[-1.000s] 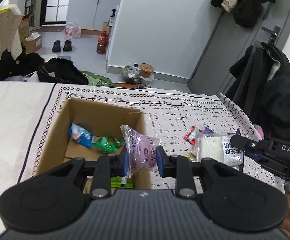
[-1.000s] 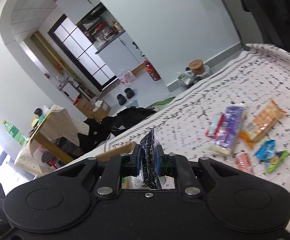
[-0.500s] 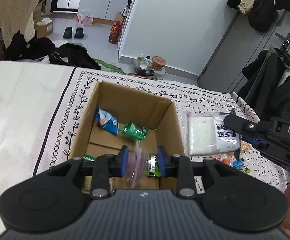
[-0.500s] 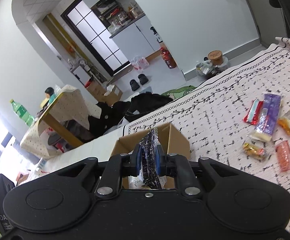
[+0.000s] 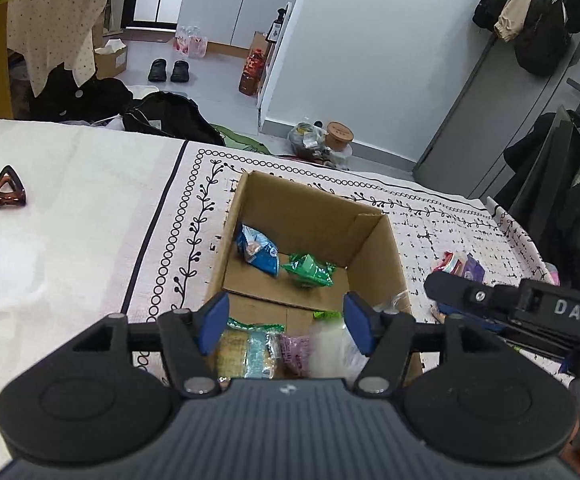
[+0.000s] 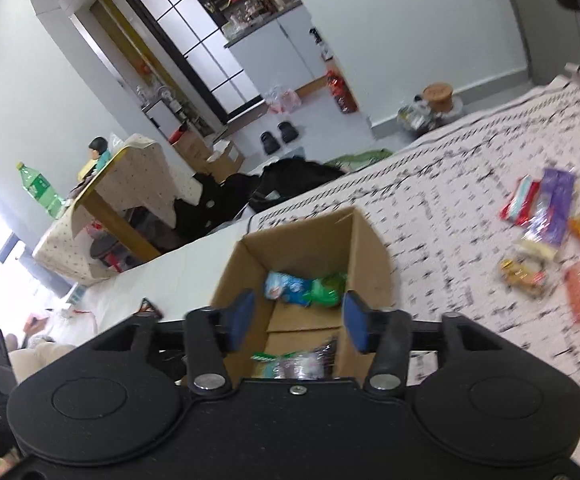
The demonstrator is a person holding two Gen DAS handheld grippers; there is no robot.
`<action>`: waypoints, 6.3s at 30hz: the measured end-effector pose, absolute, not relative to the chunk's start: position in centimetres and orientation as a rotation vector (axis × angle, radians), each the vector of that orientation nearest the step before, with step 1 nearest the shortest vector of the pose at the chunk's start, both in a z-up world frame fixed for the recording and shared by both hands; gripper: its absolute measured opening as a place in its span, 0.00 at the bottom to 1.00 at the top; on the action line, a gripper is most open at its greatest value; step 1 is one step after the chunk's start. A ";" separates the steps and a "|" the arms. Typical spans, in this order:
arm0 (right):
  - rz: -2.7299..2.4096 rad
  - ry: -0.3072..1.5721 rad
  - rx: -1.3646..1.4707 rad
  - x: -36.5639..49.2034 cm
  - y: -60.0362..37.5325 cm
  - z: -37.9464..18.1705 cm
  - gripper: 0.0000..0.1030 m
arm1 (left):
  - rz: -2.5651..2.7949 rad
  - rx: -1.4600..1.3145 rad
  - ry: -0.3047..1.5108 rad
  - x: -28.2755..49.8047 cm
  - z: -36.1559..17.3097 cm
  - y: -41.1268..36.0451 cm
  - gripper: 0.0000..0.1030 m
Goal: Organize snacks
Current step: 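Carry both packets over the box and open both tools to drop them, then move both open tools back over the remaining snacks, then grasp the yellow-capped snack stick with the left tool while the right grasps the blue-green candy, then carry both snacks over the box and open both tools to drop them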
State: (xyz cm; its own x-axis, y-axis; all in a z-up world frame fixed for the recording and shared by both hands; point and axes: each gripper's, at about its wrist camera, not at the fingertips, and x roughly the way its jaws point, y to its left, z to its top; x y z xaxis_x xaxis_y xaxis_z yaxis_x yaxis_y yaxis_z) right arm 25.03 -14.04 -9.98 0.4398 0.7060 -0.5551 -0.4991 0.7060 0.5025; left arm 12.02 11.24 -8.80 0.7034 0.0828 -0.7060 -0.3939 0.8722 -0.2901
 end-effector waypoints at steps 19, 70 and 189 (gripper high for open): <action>0.585 0.817 0.272 26.4 -23.8 -10.5 0.69 | 0.177 -0.365 0.762 14.4 -7.6 5.6 0.86; 0.460 0.822 0.259 34.1 -34.7 -17.5 0.83 | 0.079 -0.183 0.865 26.7 -11.3 -7.5 0.99; 0.760 0.686 0.167 24.9 -12.2 -10.3 0.30 | 0.228 -0.440 0.730 14.2 -8.4 11.8 0.20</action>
State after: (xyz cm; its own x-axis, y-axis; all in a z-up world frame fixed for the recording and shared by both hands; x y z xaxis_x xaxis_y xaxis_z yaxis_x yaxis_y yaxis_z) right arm 24.85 -12.21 -10.26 0.5207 0.6833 -0.5118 -0.5789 0.7232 0.3766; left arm 14.18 11.80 -8.45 0.7258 0.0494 -0.6861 -0.3502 0.8850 -0.3067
